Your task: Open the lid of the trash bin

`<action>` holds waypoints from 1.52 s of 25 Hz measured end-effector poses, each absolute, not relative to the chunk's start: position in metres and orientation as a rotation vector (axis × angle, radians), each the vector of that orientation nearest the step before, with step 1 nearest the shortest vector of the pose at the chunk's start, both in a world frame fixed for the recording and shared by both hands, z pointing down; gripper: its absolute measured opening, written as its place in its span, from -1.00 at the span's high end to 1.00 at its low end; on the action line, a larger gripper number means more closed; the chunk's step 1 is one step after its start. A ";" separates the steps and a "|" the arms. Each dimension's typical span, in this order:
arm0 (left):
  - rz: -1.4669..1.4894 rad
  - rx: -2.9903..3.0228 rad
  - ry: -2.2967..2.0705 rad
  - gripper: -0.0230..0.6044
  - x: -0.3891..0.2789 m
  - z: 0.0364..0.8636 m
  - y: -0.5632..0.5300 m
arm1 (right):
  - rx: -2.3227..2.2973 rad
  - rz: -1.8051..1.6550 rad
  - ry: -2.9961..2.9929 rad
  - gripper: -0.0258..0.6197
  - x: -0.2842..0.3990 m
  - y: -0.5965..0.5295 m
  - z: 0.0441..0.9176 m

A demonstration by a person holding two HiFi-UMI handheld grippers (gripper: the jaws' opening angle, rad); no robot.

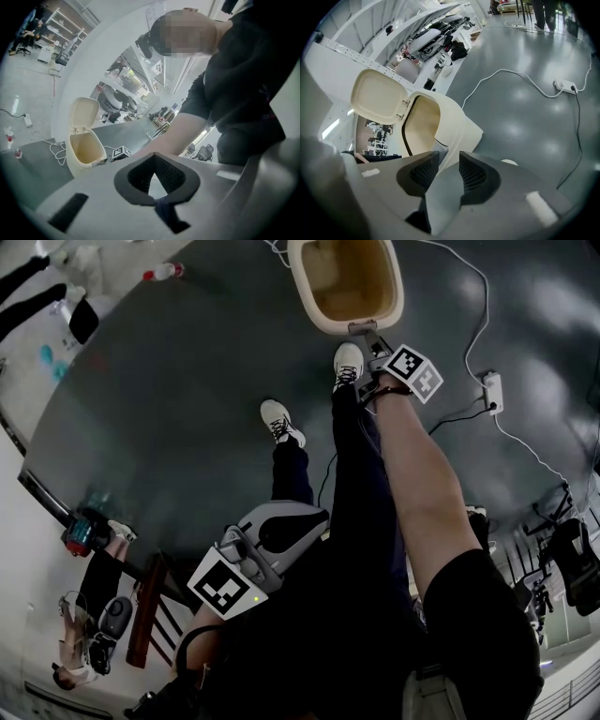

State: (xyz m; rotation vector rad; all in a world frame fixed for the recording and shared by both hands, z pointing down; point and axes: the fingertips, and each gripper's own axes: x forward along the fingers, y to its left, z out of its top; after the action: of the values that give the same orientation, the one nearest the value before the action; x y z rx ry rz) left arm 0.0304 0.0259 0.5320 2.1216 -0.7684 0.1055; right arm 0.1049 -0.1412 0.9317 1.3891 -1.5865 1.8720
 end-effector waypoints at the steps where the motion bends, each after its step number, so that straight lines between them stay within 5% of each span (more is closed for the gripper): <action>1: 0.103 2.124 -0.767 0.92 0.031 0.533 0.026 | 1.387 1.872 -1.585 0.47 0.105 -0.142 0.933; 20: 0.089 2.140 -0.802 0.92 0.030 0.517 0.031 | 1.398 1.865 -1.543 0.47 0.107 -0.142 0.927; 23: 0.104 2.154 -0.842 0.92 0.020 0.501 0.036 | 1.407 1.843 -1.549 0.83 0.113 -0.140 0.908; 38: -0.068 2.334 -0.992 0.92 -0.038 0.365 0.046 | 1.114 1.600 -2.307 0.90 0.065 -0.167 0.624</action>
State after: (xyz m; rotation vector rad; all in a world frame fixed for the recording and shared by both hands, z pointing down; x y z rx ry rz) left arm -0.0378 0.0459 0.3647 2.3338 -0.9916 -0.0676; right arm 0.0652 -0.1669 0.6237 1.1141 -2.3073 1.5998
